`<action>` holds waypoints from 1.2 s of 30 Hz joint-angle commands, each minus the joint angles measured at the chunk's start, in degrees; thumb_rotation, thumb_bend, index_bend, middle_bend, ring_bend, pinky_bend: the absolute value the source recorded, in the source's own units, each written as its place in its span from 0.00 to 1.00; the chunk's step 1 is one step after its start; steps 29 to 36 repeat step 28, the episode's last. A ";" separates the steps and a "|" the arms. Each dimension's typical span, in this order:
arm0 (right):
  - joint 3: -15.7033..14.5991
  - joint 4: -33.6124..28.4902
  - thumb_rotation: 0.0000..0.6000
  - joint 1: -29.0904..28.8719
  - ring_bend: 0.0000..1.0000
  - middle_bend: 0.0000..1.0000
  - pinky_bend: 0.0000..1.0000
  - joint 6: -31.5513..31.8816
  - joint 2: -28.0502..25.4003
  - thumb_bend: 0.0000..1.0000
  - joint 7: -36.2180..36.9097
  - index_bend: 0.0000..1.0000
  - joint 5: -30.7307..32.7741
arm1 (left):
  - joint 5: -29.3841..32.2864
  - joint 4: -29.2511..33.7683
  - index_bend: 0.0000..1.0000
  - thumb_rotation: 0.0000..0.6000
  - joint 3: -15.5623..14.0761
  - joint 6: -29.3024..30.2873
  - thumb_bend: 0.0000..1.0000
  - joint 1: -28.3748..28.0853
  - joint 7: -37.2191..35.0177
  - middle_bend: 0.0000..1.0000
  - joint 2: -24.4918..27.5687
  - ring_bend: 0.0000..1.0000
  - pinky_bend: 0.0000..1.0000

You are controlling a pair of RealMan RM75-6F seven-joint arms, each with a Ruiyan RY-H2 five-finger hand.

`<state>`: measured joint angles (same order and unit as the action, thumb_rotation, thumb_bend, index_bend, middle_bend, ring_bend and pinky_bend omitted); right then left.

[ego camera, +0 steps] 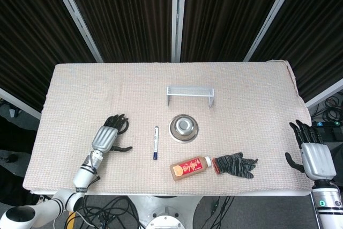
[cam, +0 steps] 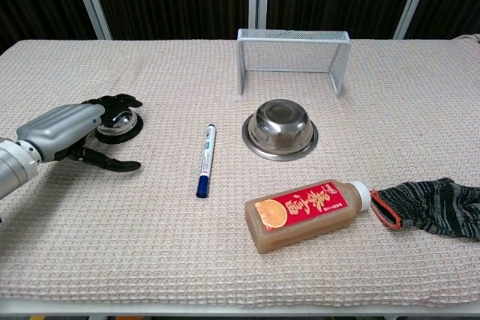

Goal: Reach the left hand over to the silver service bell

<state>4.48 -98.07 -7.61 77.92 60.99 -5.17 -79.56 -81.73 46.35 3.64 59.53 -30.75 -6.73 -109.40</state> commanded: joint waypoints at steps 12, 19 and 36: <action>0.53 -1.44 1.00 -0.60 0.00 0.00 0.00 0.65 -0.96 0.27 -0.59 0.00 -1.35 | -0.39 11.76 0.00 0.46 5.17 12.45 0.00 1.30 4.41 0.00 7.02 0.00 0.00; 0.01 -2.15 1.00 -2.33 0.00 0.00 0.00 -1.43 0.63 0.27 -1.37 0.00 -3.05 | 2.77 28.02 0.00 0.43 3.85 20.47 0.00 9.73 15.20 0.00 17.39 0.00 0.00; -0.99 -2.46 1.00 -2.98 0.00 0.00 0.00 -1.25 2.98 0.27 -3.89 0.00 -5.38 | 2.47 42.16 0.00 0.27 -1.24 26.52 0.00 17.79 23.35 0.00 28.95 0.00 0.00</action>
